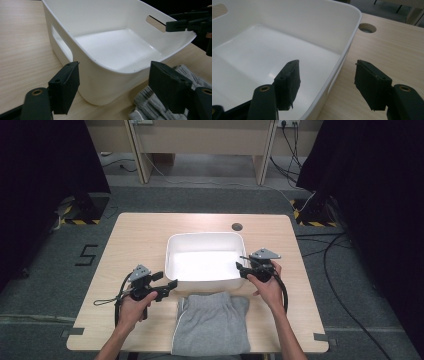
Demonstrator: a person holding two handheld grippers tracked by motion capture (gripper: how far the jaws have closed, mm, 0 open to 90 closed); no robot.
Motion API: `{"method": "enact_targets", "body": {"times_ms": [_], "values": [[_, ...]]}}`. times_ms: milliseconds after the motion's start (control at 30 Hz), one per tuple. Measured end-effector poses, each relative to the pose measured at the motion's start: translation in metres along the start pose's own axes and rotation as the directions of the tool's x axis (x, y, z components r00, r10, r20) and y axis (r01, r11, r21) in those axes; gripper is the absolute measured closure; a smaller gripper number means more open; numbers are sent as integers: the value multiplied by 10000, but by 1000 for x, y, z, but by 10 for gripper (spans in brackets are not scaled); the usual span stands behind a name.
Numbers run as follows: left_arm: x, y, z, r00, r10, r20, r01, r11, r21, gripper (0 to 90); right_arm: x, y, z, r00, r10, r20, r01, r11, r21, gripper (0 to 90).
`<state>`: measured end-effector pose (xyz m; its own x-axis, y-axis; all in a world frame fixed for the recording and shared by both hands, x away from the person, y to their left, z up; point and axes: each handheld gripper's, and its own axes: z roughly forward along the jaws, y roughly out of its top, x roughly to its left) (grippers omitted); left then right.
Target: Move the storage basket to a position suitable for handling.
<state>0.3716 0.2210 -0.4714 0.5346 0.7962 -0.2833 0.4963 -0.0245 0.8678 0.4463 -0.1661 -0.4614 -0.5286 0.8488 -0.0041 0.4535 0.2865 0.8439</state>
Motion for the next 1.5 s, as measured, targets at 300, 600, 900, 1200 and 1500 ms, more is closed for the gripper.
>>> {"method": "enact_targets", "body": {"times_ms": [300,600,900,1200,1500], "values": [[-2,-10,-18,9993,101,-364,-102,9999,-23,153,4,-4,-43,9994,61,-340,-84,9976,-687,310],[-9,-22,-28,9986,261,-465,-262,9997,-19,153,8,-25,-69,9997,-18,-224,1,9970,-775,233],[-18,-40,-36,9979,522,-385,-518,9986,119,148,11,-47,-75,9981,80,-608,-118,9980,-622,158],[-23,-53,-42,9977,583,-355,-577,9982,184,147,20,-61,-78,9953,-44,-963,1,9990,-447,160],[-27,-59,-41,9984,531,-187,-524,9980,361,146,23,-69,-79,9936,14,-1131,-56,9993,-373,161]]}}
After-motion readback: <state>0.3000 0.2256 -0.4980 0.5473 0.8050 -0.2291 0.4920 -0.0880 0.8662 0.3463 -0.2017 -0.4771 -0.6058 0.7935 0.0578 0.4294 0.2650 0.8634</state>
